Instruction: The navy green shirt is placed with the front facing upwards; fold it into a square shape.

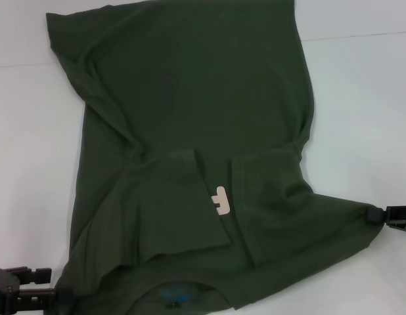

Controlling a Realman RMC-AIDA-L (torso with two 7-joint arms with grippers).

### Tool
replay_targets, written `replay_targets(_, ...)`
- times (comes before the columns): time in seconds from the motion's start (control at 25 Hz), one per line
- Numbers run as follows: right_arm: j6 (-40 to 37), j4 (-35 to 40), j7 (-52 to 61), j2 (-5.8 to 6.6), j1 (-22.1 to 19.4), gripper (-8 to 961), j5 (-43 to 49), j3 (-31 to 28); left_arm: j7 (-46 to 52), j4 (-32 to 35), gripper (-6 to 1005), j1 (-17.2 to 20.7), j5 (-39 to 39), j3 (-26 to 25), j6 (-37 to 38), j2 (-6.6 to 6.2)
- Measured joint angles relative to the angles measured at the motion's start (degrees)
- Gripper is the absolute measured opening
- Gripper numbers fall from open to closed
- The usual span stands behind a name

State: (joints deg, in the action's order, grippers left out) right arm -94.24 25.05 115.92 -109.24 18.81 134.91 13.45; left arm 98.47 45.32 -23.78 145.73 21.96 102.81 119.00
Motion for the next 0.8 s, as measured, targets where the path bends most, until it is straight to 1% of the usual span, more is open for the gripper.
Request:
replay_targets(0.48,0.31,0.0,0.35,0.04,0.27,11,-0.1,-0.1,0.48,-0.11,904,-0.28,2.08,0.47,-0.06,0.0)
replay_targets(0.8,0.57,-0.12,0.36,0.09,0.44,11,-0.1,-0.1,0.82,-1.99,903,-1.59,3.62,0.9,-0.36,0.0)
